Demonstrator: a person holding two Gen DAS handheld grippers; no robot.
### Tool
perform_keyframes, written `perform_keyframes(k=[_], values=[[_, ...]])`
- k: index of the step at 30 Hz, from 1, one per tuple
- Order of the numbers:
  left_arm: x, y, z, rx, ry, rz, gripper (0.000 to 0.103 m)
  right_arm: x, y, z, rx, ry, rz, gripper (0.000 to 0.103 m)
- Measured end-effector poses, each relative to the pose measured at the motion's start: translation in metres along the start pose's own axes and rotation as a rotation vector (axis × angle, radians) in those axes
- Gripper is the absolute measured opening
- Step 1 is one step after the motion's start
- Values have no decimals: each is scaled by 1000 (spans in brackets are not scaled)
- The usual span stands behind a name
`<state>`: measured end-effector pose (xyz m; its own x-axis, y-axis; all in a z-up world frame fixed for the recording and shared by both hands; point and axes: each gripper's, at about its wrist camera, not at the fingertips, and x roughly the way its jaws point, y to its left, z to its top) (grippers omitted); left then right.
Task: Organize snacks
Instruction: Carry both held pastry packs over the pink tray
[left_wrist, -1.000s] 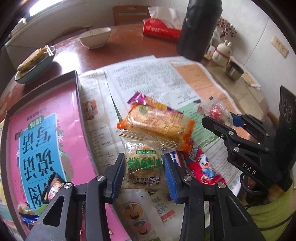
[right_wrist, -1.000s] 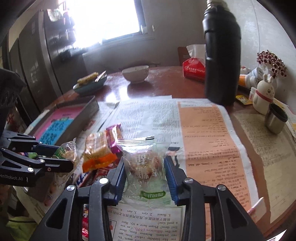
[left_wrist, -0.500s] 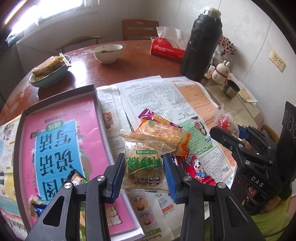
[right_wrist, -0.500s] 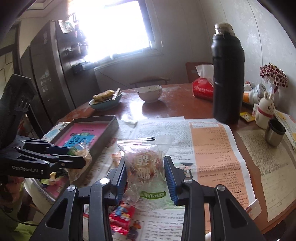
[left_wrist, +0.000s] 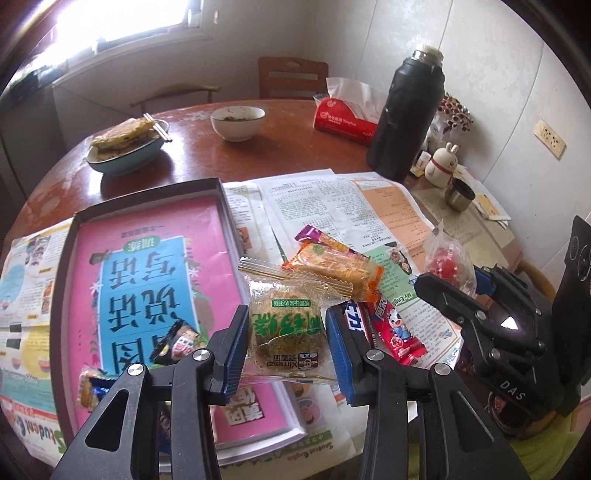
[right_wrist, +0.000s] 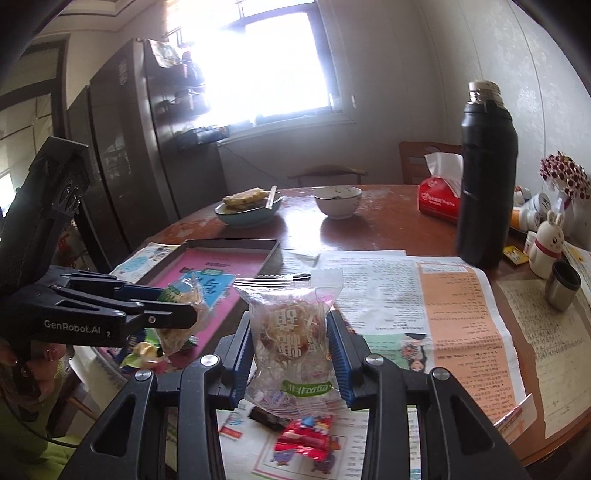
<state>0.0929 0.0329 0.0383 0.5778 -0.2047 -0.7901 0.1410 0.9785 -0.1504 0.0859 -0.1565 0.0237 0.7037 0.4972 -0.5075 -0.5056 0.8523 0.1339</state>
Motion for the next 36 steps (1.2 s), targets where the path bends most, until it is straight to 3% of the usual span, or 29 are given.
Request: perform_keyframes(k=[36], values=[[-87,108,-45,-238,-150,113,43,15,98,18,-134,-4,194,39]])
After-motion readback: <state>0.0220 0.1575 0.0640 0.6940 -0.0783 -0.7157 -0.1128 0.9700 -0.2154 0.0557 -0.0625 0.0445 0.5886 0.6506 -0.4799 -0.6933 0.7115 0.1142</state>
